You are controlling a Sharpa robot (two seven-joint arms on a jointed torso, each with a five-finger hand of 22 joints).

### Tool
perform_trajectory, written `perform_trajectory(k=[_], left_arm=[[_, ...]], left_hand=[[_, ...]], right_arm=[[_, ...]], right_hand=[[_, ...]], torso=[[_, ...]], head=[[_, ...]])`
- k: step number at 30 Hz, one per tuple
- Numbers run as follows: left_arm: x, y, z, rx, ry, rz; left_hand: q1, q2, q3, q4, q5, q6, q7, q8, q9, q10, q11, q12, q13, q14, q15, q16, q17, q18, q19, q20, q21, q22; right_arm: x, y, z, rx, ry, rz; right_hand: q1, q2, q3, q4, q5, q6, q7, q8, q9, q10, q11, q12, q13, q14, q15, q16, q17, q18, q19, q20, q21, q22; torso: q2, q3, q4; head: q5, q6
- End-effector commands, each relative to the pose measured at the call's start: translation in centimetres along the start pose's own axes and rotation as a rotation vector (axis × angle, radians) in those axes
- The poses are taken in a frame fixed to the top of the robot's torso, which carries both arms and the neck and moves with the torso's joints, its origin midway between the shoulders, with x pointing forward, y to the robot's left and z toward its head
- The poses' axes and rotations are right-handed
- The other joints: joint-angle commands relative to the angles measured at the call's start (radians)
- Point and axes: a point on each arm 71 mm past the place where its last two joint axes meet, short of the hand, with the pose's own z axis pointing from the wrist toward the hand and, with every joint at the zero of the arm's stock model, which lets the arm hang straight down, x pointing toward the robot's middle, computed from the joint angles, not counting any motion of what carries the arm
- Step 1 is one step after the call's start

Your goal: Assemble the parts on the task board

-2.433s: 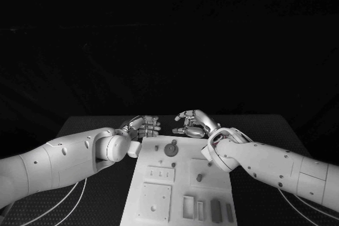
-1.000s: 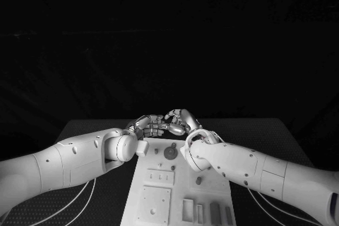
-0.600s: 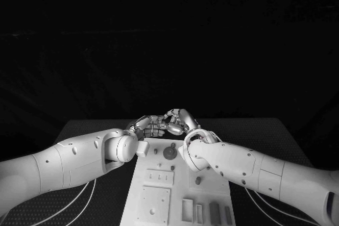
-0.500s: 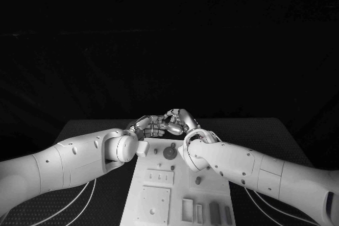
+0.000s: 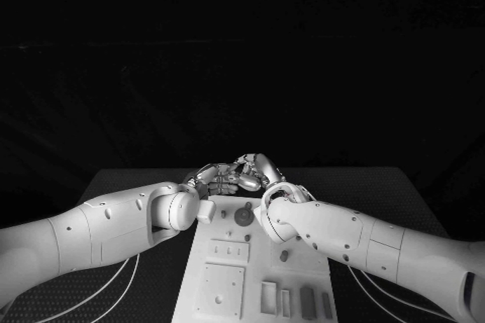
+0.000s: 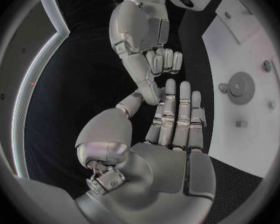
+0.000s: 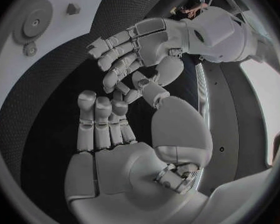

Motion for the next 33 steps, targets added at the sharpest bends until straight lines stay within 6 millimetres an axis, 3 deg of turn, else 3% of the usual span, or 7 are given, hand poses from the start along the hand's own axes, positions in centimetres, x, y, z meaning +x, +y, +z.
perform_trajectory(k=[1,14,26,33], left_arm=[[0.31,-0.10,-0.03,0.007,0.019,-0.004],[0.16,-0.12,-0.04,0.008,0.017,-0.003],[0.04,-0.11,-0.09,0.006,0.016,-0.003],[0.21,-0.07,-0.09,0.003,0.024,-0.004]], left_hand=[[0.010,0.000,-0.003,-0.002,0.004,0.009,0.000,0.000,-0.002,0.006,0.003,-0.006,-0.001,-0.005,-0.001,-0.004,-0.002,-0.015,0.003,0.000,0.000,0.018],[0.012,0.000,-0.003,-0.002,0.004,0.008,0.000,-0.001,-0.002,0.006,0.003,-0.007,-0.002,-0.005,-0.001,-0.005,-0.002,-0.015,0.002,0.000,-0.001,0.018],[0.013,0.000,-0.003,-0.001,0.004,0.009,0.001,-0.001,-0.002,0.007,0.003,-0.008,-0.002,-0.004,0.000,-0.005,-0.003,-0.015,0.002,0.001,-0.001,0.018],[0.013,-0.001,-0.004,-0.001,0.004,0.009,0.001,-0.001,-0.002,0.007,0.004,-0.008,-0.002,-0.004,0.000,-0.005,-0.003,-0.015,0.002,0.001,-0.001,0.018]], right_arm=[[0.20,0.23,-0.04,-0.017,0.009,0.002],[-0.06,-0.01,-0.08,-0.015,0.005,-0.015],[-0.18,-0.27,-0.15,-0.014,-0.004,-0.018],[-0.04,-0.29,-0.17,0.001,-0.003,0.005]], right_hand=[[0.006,0.015,0.015,0.000,-0.005,0.248,-0.075,0.008,0.004,-0.065,-0.077,0.006,0.002,0.035,-0.040,0.007,0.003,0.062,0.009,-0.001,0.007,0.015],[0.034,0.050,0.064,-0.012,-0.005,0.253,-0.080,0.012,0.012,-0.055,-0.083,0.007,0.005,0.043,-0.046,0.013,0.007,0.062,0.015,-0.008,0.018,0.017],[0.034,0.065,0.068,-0.016,-0.005,0.250,-0.079,0.012,0.016,-0.054,-0.083,0.006,0.006,0.044,-0.048,0.015,0.009,0.062,0.014,-0.011,0.023,0.018],[0.020,0.087,0.057,-0.017,-0.006,0.248,-0.078,0.012,0.021,-0.052,-0.083,0.006,0.008,0.045,-0.049,0.017,0.012,0.062,0.012,-0.012,0.030,0.018]], torso=[[0.000,0.0000,-0.0009],[0.000,0.0009,-0.0010],[0.000,0.0014,0.0002],[0.000,0.0014,-0.0010]], head=[[0.000,-0.001],[-0.001,-0.002],[-0.001,-0.004],[-0.002,-0.005]])
